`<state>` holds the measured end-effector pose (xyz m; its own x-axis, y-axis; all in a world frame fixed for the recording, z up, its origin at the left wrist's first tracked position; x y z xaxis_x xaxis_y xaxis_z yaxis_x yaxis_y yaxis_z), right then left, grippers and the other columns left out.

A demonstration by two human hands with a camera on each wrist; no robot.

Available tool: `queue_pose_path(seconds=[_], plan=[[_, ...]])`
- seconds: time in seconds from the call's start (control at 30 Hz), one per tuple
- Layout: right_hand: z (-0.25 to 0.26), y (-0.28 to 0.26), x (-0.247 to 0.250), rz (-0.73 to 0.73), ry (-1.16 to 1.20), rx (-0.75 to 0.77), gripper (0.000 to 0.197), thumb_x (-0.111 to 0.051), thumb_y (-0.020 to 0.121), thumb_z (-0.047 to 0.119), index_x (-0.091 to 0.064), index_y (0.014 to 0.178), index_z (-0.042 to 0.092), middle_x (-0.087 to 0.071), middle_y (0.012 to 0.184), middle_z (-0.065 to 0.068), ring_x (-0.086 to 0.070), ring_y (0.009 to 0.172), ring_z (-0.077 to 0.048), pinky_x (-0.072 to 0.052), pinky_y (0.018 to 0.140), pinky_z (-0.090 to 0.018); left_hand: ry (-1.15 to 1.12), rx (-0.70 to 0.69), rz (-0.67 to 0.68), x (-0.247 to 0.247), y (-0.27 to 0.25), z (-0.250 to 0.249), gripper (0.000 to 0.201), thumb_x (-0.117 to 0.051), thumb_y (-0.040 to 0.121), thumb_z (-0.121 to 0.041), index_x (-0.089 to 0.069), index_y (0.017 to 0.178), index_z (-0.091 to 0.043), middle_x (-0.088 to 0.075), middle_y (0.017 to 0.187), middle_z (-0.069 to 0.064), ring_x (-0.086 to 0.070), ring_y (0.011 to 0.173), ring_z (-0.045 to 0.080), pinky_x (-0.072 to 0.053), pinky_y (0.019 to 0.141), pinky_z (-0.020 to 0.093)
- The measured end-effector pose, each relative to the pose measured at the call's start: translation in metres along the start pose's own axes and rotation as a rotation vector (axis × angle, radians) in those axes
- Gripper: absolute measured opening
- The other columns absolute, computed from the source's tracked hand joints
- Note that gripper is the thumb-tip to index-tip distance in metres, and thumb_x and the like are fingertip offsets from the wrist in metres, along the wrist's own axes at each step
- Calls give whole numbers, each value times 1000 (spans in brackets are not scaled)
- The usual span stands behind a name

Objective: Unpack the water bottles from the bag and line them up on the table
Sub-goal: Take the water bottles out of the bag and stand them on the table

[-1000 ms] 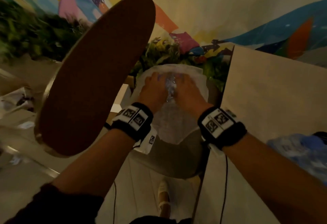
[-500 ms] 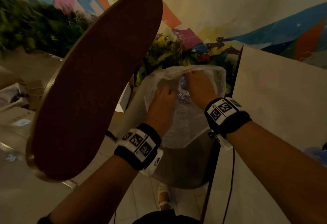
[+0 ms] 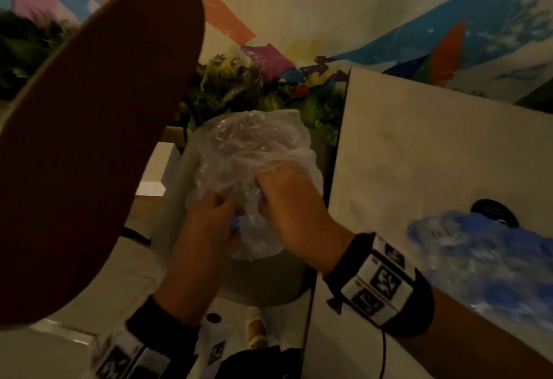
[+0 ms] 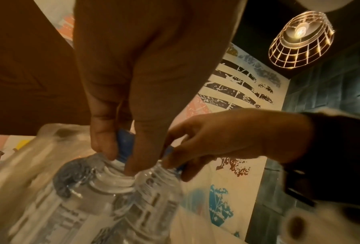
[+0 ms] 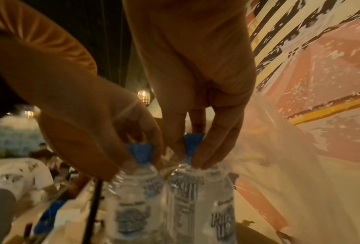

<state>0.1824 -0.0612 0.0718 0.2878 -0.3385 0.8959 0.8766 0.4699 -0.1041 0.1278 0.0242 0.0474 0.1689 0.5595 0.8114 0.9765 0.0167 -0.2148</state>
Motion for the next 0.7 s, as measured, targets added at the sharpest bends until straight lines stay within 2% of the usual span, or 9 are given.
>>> queue_pose_path(seconds=[0.07,0.13,0.23,0.33,0.37,0.47,0.57,0.63,0.7], plan=[[3,-31,2,61,41,6,15,-52,88,8,-57,101,1,-58,102,-22,-57,89,-36,-45,74,-40,20,12,-30,9,-5,0,27,-70,73,-7,-62,98,-15,-48,104,1,-50,90,17,-42,74,27],[1,-62,3,150,63,10,24,-52,91,18,-53,113,8,-53,118,-18,-54,102,-32,-41,82,-36,73,-19,-25,13,-13,-11,29,-73,68,0,-64,93,-12,-54,100,8,-50,84,18,-42,72,30],[-11,-117,20,166,155,-6,28,-59,86,28,-52,111,19,-49,113,-9,-53,92,-26,-31,68,-26,88,-43,-40,18,-26,-31,31,-77,63,3,-66,89,-11,-47,90,0,-46,70,10,-39,67,26],[-44,-174,31,226,224,-67,30,-61,82,31,-50,109,24,-45,104,-2,-52,85,-22,-32,65,-25,148,-168,-44,12,-40,-59,43,-81,56,2,-66,89,-20,-45,89,-3,-47,76,15,-43,71,31],[-60,-193,33,231,232,-99,30,-61,82,32,-48,109,27,-45,101,-1,-52,83,-21,-35,63,-25,152,-210,-39,7,-47,-73,47,-82,55,1,-65,90,-25,-46,90,-4,-48,80,17,-45,73,30],[-119,-248,45,170,199,-227,26,-59,80,35,-47,103,32,-45,94,3,-53,79,-19,-41,63,-27,89,-262,5,-20,-61,-118,48,-82,56,-13,-59,89,-40,-52,90,-8,-53,80,16,-43,73,13],[-178,-301,54,117,144,-346,23,-59,81,34,-47,100,32,-44,93,3,-54,75,-20,-43,64,-29,-49,-320,98,-67,-70,-168,29,-61,56,-44,-53,82,-57,-55,93,-31,-56,76,3,-44,71,8],[-215,-333,61,93,125,-422,22,-60,81,32,-49,100,31,-40,91,5,-46,69,-15,-35,56,-16,-125,-365,180,-106,-77,-201,26,-58,56,-43,-56,80,-52,-52,97,-37,-56,75,1,-40,68,-1],[-252,-364,71,58,95,-496,22,-62,80,32,-51,99,30,-40,89,6,-42,66,-12,-29,52,-12,-152,-398,249,-144,-89,-237,25,-63,57,-33,-61,81,-40,-54,92,-26,-57,72,5,-43,64,4]])
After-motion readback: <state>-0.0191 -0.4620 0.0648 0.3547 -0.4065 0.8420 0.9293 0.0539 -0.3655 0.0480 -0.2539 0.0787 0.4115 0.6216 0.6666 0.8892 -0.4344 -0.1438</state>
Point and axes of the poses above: each hand's wrist, its own y-axis towards the middle knuckle, its own x-axis out of the back of the hand, z = x × y, the point moved 9 cm from there along y, towards the middle knuckle
